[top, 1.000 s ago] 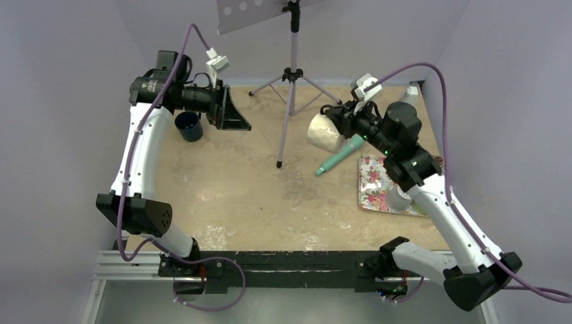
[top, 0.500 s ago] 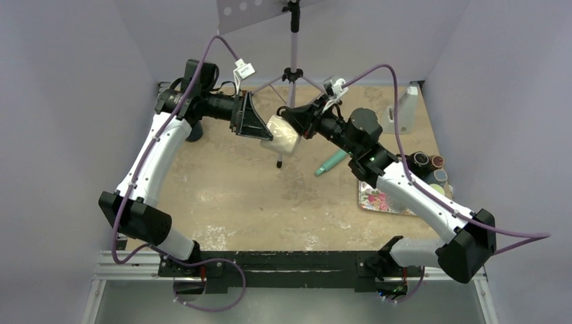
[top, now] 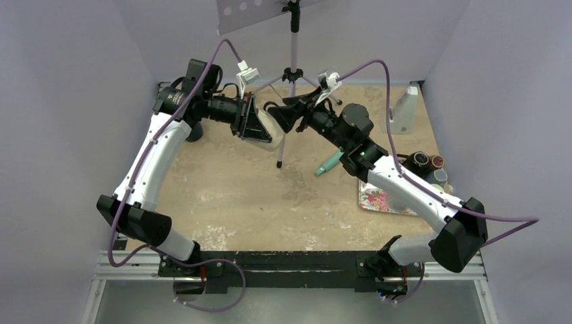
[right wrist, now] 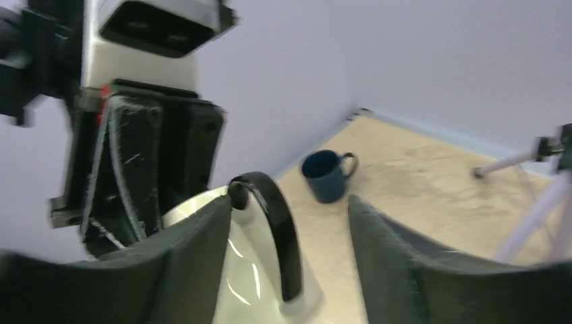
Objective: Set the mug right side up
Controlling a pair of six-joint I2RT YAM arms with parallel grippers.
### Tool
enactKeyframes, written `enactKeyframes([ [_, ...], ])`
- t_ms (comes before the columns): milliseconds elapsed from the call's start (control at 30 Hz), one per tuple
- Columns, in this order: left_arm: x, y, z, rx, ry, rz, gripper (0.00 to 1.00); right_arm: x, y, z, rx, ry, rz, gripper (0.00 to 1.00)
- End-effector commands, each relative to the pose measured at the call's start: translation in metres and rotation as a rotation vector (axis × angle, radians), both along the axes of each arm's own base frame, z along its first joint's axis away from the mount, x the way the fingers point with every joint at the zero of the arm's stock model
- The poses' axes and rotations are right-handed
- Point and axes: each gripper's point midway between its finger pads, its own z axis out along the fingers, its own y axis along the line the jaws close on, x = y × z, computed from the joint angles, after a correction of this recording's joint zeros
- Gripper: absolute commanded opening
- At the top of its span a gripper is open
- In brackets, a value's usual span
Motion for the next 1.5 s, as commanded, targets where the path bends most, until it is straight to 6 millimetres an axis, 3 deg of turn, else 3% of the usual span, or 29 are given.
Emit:
enactKeyframes([
  [0,0.030,0.064,-0.034,0.462,-0.362,0.189,0.00,0.011,-0.039,0.040,-0.016,-0.017,-0.200,0.94],
  [133,0.068,0.150,-0.098,0.908,-0.417,0.290,0.00,0.018,-0.069,0.012,-0.167,0.036,-0.343,0.99],
  [300,0.109,0.246,-0.166,1.204,-0.248,0.382,0.00,0.028,-0.108,-0.029,-0.374,0.121,-0.510,0.99],
  [433,0.127,0.280,-0.205,1.300,-0.217,0.376,0.00,0.026,-0.122,-0.043,-0.436,0.144,-0.555,0.99],
  [600,0.131,0.303,-0.245,1.324,-0.134,0.370,0.00,0.021,-0.144,-0.054,-0.449,0.167,-0.624,0.99],
  [767,0.140,0.325,-0.279,1.295,-0.112,0.415,0.00,0.021,-0.185,-0.071,-0.482,0.226,-0.710,0.99],
  [967,0.141,0.309,-0.307,1.191,-0.116,0.369,0.00,0.022,-0.248,-0.113,-0.722,0.314,-0.838,0.99],
  [1067,0.138,0.303,-0.319,1.149,-0.093,0.334,0.00,0.020,-0.270,-0.140,-0.882,0.389,-0.852,0.99],
  [1100,0.137,0.301,-0.320,1.139,-0.087,0.330,0.01,0.021,-0.276,-0.149,-0.923,0.413,-0.847,0.99],
  [1267,0.136,0.298,-0.304,1.113,-0.116,0.347,0.47,0.019,-0.323,-0.195,-1.237,0.512,-0.842,0.96],
  [1400,0.125,0.292,-0.270,1.089,-0.133,0.327,0.58,0.011,-0.349,-0.234,-1.654,0.540,-0.659,0.94],
  [1467,0.117,0.289,-0.251,1.080,-0.145,0.319,0.60,0.015,-0.359,-0.247,-1.751,0.568,-0.582,0.92],
])
